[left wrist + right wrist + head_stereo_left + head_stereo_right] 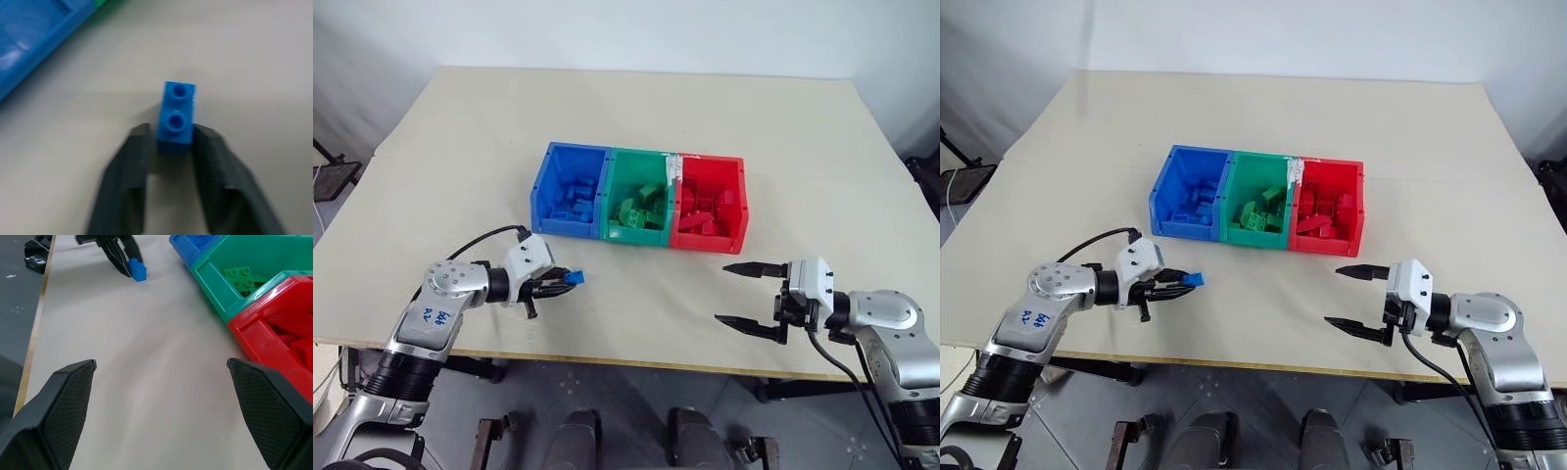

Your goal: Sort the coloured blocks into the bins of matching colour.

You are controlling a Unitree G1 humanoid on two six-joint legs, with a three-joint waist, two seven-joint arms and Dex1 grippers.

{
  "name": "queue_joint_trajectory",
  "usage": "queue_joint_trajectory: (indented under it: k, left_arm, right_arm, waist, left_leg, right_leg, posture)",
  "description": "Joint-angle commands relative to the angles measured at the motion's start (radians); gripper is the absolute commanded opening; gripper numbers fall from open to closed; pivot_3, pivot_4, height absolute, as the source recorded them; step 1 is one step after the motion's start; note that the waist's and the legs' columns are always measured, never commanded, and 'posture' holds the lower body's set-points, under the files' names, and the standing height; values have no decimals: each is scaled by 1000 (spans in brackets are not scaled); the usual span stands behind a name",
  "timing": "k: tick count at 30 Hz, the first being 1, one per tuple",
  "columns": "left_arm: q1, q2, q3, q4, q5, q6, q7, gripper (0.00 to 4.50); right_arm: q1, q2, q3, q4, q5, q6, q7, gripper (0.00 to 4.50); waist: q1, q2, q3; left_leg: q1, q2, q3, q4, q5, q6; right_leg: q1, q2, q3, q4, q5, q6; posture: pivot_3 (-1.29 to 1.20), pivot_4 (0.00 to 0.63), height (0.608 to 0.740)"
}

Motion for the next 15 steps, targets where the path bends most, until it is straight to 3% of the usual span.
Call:
queue_joint_trajectory:
  k: [1,4,8,12,15]
  left_arm:
    - [20,-12,6,-5,-18,-21,-13,461]
    - [17,-25,63,0,-57,-77,-12,461]
    - [-42,-99,194,-19,-148,-24,111,461]
    - [-191,-189,276,22,-160,-20,292,461]
    - [-296,-228,264,116,-128,-21,348,461]
  right_arm:
    - [2,2,-27,-35,17,-1,-19,4500]
    - [5,9,-32,-42,22,3,-41,4500]
    - [42,22,-74,-85,52,26,-104,4500]
    - [77,93,-141,-150,101,59,-235,4500]
    - [91,138,-162,-190,102,60,-305,4500]
  waist:
    - [0,0,0]
    - [0,0,0]
    - [3,0,0]
    - [8,-1,0]
    - [15,-1,0]
  left_leg:
    - [0,0,0,0,0,0]
    - [0,0,0,0,0,0]
    - [-1,0,-1,0,0,0]
    - [-1,0,-1,1,0,0]
    - [-1,0,-1,2,0,0]
  right_leg:
    - [0,0,0,0,0,0]
    - [0,0,0,-1,0,0]
    - [0,0,0,-2,0,0]
    - [0,0,0,-1,0,0]
    - [0,0,-1,-1,0,1]
  posture:
    - [0,150,740]
    - [0,150,740]
    - [0,150,740]
    - [0,150,740]
    - [0,150,740]
